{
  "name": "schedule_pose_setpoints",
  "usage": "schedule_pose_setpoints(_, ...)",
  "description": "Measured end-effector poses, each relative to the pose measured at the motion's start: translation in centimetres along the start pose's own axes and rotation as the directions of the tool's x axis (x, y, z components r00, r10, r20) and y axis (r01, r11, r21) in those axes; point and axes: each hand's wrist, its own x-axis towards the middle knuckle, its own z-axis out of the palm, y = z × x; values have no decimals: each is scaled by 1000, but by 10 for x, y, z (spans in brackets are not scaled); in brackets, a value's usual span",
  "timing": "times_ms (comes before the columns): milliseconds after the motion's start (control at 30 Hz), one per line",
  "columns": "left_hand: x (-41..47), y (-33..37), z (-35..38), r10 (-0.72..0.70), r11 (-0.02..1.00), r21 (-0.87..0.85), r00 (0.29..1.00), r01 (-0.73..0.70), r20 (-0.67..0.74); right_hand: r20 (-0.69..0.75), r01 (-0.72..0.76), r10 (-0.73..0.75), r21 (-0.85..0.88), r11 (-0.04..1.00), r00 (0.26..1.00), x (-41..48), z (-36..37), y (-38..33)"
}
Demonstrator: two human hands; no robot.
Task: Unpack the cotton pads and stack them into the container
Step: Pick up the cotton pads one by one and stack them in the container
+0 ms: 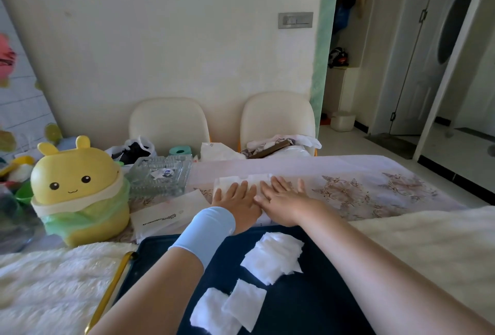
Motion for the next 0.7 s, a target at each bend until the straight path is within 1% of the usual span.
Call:
schedule_pose_setpoints(67, -6, -1, -5, 9, 998, -59, 1000, -11, -26, -69, 20, -16, 55, 998, 998, -5, -3, -1)
schedule_pose_setpoints(133, -16, -4, -10, -42, 964, -265, 988, 0, -151, -196, 87, -64, 111, 990, 979, -16, -9, 1)
schedule_pose_setpoints(167, -21, -8, -11, -93, 927, -375, 968, -1, -232, -280, 129, -80, 159, 979, 957, -24, -13, 1)
schedule_pose_setpoints(233, -35, -12, -16, -147, 876, -479, 921, -48, -360, -448, 208, -87, 227, 951, 890, -41, -20, 1)
schedule_pose_setpoints(267, -43, -13, -18, -154, 849, -524, 912, -76, -381, -512, 227, -81, 229, 947, 855, -49, -21, 1)
schedule_pose_setpoints(300, -53, -11, -20, -158, 811, -578, 915, -94, -371, -537, 220, -60, 238, 946, 842, -57, -22, 1)
schedule_pose_setpoints(367, -71, -7, -22, -154, 753, -651, 937, -94, -312, -512, 205, -44, 263, 943, 858, -73, -23, -3)
schedule_pose_setpoints(467, -96, 1, -20, -122, 731, -680, 968, -61, -218, -423, 234, -106, 263, 936, 900, -93, -23, -14)
schedule_pose_setpoints(500, -105, 3, -19, -111, 742, -669, 978, -37, -177, -370, 249, -131, 290, 924, 920, -101, -23, -20)
schedule_pose_setpoints(600, -130, 7, -17, -75, 860, -510, 993, 18, -91, -201, 288, -234, 313, 905, 951, -120, -21, -37)
schedule_pose_setpoints(667, -142, 5, -12, -78, 863, -505, 995, 34, -66, -86, 319, -308, 282, 905, 948, -128, -14, -47)
schedule_pose_setpoints(700, -147, 2, -9, -75, 858, -512, 997, 50, -29, -28, 327, -331, 264, 908, 943, -130, -10, -51)
